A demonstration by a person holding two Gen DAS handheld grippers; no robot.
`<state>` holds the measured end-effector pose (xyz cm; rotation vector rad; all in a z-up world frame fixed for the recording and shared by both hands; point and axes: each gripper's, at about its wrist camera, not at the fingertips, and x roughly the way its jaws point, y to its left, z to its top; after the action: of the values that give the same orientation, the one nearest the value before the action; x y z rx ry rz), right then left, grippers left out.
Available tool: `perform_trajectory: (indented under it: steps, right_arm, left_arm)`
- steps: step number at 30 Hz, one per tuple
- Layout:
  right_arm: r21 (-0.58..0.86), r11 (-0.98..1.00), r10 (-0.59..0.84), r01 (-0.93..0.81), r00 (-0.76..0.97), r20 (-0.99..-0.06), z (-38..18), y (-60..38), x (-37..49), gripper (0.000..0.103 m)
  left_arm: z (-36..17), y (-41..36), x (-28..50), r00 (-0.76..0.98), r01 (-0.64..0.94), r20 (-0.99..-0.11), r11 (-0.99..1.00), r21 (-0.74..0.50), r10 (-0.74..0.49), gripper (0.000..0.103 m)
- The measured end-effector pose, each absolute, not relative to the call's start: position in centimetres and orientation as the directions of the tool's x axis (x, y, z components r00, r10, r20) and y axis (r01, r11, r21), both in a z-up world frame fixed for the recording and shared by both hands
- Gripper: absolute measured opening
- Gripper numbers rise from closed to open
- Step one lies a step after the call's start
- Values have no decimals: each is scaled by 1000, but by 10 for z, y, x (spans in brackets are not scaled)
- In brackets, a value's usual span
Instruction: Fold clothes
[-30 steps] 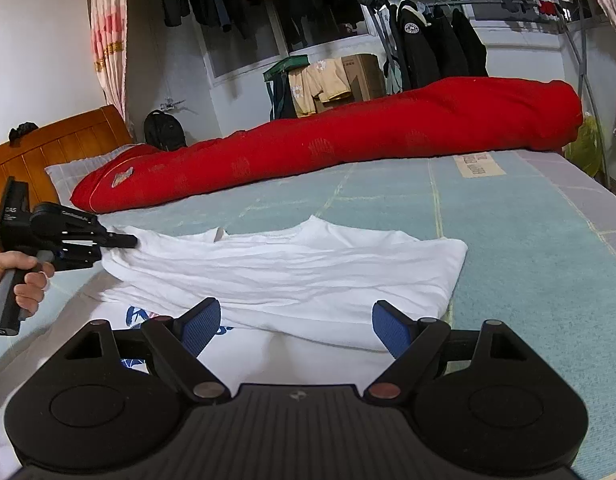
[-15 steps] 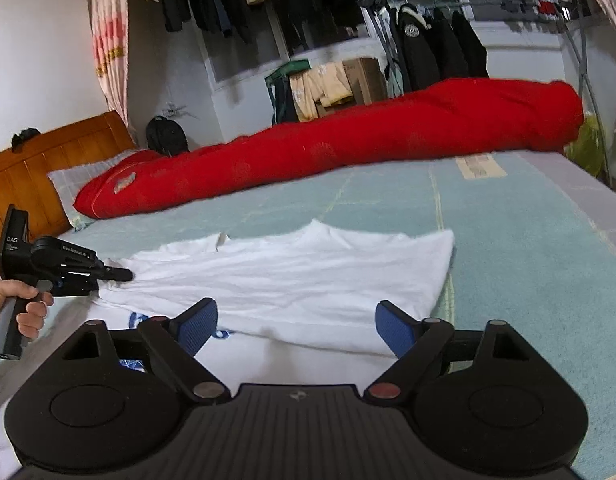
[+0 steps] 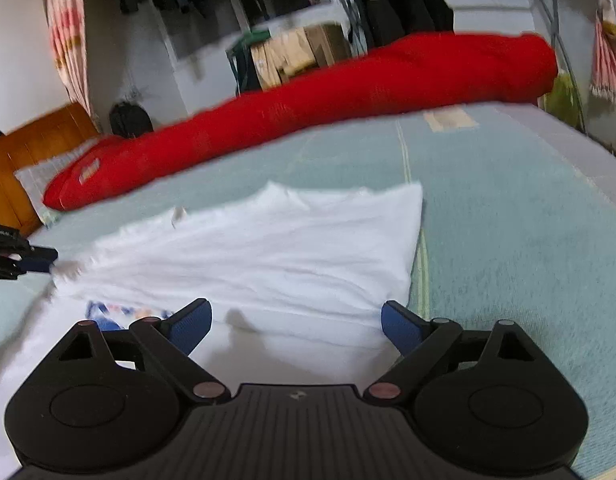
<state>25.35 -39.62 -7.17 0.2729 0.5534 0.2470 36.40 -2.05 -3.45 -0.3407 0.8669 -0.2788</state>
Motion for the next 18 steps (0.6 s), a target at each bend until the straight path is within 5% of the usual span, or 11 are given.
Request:
perform_trajectory:
  steps: [4, 9, 18]
  right_arm:
    - [350, 908, 350, -228, 872, -341, -59, -400, 241, 96]
    - [339, 924, 341, -176, 777, -529, -82, -395, 264, 98]
    - [366, 911, 369, -189, 771, -519, -83, -400, 257, 98]
  left_arm:
    - [-21, -65, 370, 551, 203, -710, 896, -395, -438, 43]
    - [-19, -173, 393, 383, 395, -704, 795, -459, -597, 44]
    - [-77, -314, 442, 115, 481, -691, 649, -590, -713, 45]
